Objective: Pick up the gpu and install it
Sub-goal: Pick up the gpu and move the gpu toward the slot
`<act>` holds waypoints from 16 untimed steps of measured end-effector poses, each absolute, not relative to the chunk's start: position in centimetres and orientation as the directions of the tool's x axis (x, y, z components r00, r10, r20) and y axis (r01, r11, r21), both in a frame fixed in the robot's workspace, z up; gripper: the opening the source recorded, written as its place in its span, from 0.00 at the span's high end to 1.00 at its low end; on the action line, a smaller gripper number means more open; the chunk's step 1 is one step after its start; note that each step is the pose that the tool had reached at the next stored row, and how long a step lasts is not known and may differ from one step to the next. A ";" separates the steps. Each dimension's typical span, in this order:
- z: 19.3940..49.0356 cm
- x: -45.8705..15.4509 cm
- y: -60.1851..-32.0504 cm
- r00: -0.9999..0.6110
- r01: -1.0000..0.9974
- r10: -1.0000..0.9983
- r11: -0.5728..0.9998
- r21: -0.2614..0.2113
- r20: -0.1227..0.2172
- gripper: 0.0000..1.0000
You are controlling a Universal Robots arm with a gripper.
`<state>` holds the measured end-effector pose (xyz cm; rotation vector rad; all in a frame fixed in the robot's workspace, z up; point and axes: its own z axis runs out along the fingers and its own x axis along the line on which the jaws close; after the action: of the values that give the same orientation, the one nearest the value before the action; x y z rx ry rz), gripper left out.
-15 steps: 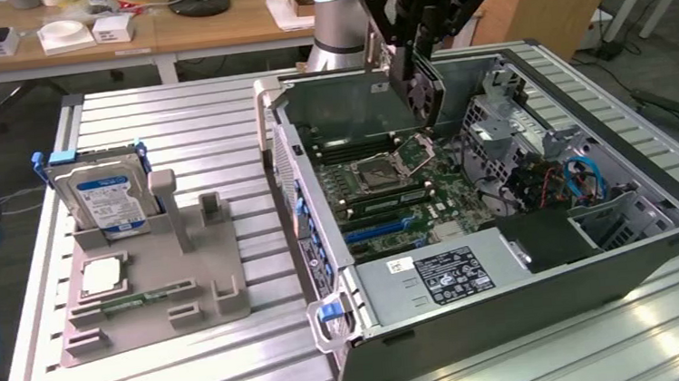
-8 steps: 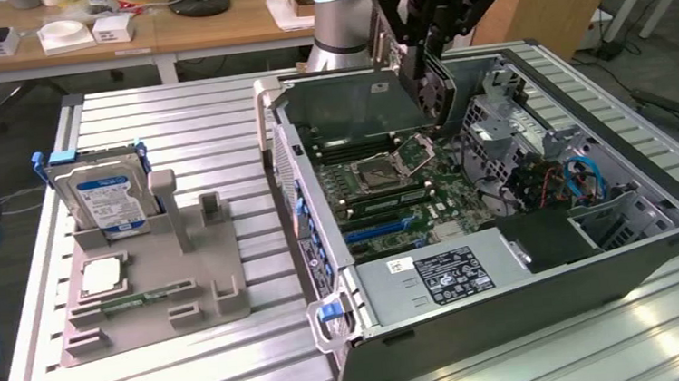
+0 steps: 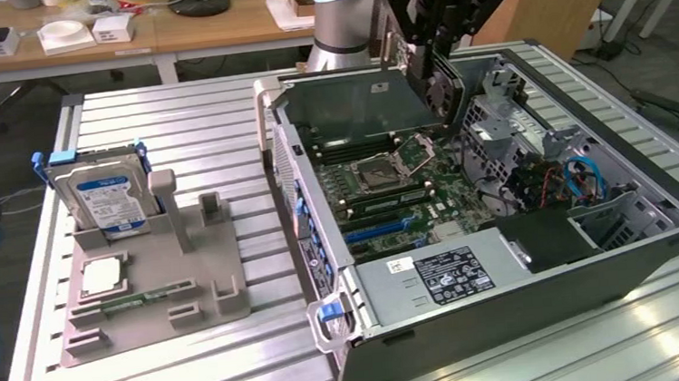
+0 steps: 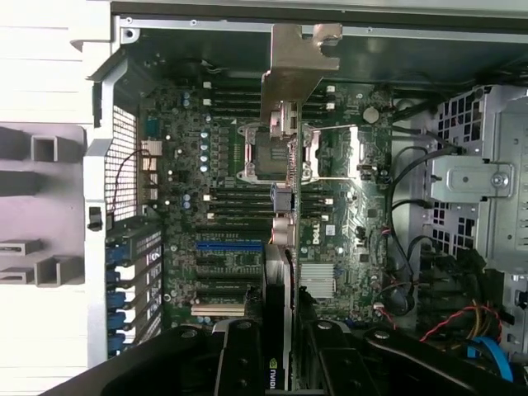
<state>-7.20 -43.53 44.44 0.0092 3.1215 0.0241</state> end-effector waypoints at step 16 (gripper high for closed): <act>44.3 -5.5 -43.5 -1.000 0.014 0.014 1.000 0.015 -0.020 0.74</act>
<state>-5.45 -43.54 44.34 0.0220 3.1214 0.0239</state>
